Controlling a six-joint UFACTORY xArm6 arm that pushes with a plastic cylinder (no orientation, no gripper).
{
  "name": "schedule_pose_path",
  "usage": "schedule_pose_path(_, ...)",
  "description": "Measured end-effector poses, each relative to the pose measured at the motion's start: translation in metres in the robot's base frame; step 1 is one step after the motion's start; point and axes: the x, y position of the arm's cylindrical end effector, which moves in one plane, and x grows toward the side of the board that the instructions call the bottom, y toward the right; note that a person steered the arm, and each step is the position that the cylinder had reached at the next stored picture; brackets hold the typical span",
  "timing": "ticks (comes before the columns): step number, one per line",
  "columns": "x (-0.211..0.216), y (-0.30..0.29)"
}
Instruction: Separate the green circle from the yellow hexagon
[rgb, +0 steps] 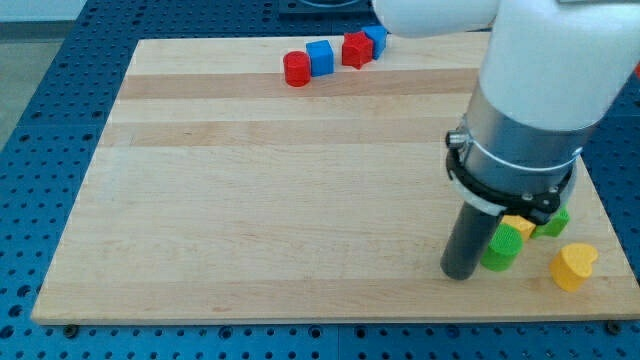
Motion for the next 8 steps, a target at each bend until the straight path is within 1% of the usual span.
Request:
schedule_pose_path(1,0.01,-0.01)
schedule_pose_path(3,0.011,-0.007)
schedule_pose_path(7,0.018,0.046)
schedule_pose_path(8,0.018,0.052)
